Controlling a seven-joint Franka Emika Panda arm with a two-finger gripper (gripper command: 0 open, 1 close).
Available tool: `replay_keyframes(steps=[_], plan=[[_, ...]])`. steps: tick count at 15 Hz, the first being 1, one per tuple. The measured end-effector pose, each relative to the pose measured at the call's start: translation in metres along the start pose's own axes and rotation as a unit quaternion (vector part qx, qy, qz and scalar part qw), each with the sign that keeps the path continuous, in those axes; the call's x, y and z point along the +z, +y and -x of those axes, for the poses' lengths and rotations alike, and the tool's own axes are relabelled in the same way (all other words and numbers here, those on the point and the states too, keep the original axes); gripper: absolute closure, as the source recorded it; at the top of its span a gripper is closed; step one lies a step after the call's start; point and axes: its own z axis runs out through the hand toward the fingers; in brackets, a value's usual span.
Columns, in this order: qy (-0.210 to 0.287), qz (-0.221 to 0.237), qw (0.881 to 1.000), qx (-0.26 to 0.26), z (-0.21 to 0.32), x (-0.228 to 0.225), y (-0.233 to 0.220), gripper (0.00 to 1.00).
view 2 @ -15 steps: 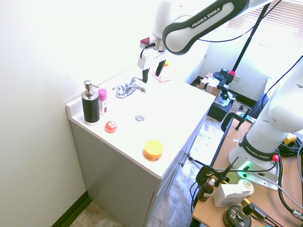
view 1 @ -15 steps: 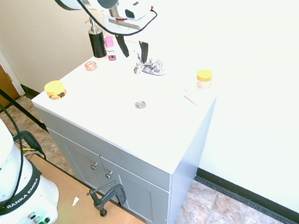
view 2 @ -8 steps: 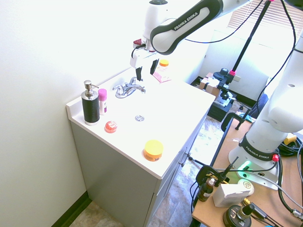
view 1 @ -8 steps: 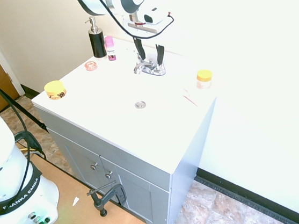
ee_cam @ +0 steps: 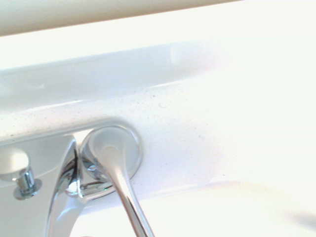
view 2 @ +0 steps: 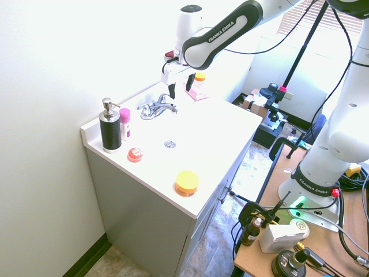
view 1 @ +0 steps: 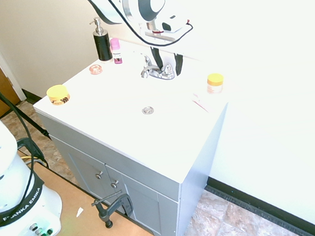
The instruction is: Turn off the cold water
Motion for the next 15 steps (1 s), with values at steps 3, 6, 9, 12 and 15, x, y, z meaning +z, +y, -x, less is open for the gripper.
replay_keyframes(steps=[3, 6, 9, 12, 15], plan=[[0.007, -0.003, 1.0, 0.006, -0.01, 0.005, 0.005, 0.0], [0.017, -0.007, 1.0, 0.016, -0.026, 0.011, 0.004, 0.0], [0.028, -0.015, 0.999, 0.022, -0.041, 0.008, -0.01, 0.0], [0.025, -0.007, 0.999, 0.023, -0.044, 0.003, -0.014, 0.0], [0.009, -0.026, 0.999, 0.019, -0.04, -0.024, -0.015, 0.0]])
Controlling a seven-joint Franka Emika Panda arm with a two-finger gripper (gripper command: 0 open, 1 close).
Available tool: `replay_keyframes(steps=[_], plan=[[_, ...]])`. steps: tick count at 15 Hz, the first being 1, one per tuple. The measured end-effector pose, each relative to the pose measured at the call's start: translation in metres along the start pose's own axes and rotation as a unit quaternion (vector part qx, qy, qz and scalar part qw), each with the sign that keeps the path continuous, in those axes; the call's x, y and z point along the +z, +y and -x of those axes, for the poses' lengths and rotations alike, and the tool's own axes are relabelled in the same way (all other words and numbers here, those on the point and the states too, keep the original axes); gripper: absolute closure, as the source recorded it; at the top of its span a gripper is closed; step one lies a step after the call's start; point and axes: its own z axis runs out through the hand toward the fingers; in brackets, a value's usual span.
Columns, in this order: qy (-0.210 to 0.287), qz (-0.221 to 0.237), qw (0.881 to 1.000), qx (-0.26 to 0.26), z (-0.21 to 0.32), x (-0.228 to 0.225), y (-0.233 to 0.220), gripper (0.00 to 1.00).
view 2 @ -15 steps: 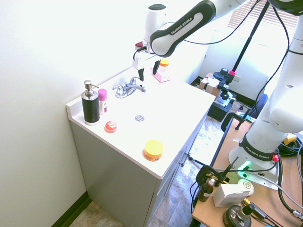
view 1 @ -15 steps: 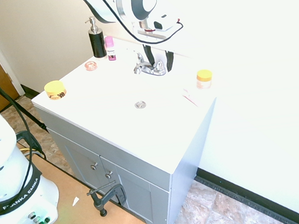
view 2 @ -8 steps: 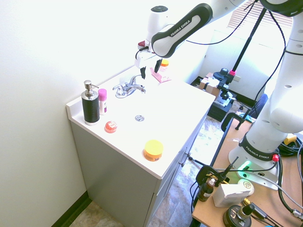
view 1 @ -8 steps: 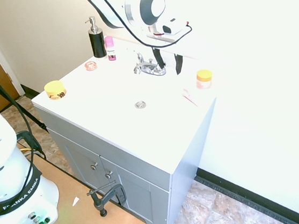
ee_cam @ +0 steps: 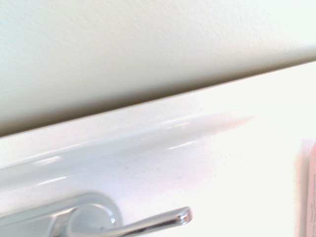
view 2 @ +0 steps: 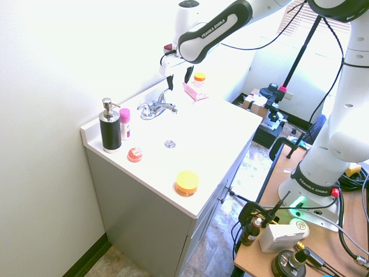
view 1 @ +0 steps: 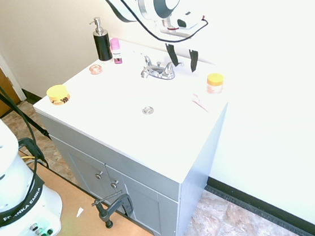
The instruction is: Turn off the cold water
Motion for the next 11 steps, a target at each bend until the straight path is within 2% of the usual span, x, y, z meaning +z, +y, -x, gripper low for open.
replay_keyframes(steps=[6, 8, 11], plan=[[-0.048, -0.049, 0.997, -0.021, 0.062, -0.082, 0.035, 0.0], [-0.063, -0.053, 0.996, -0.028, 0.088, -0.093, 0.048, 0.0], [-0.084, -0.043, 0.995, -0.038, 0.117, -0.087, 0.061, 0.0]])
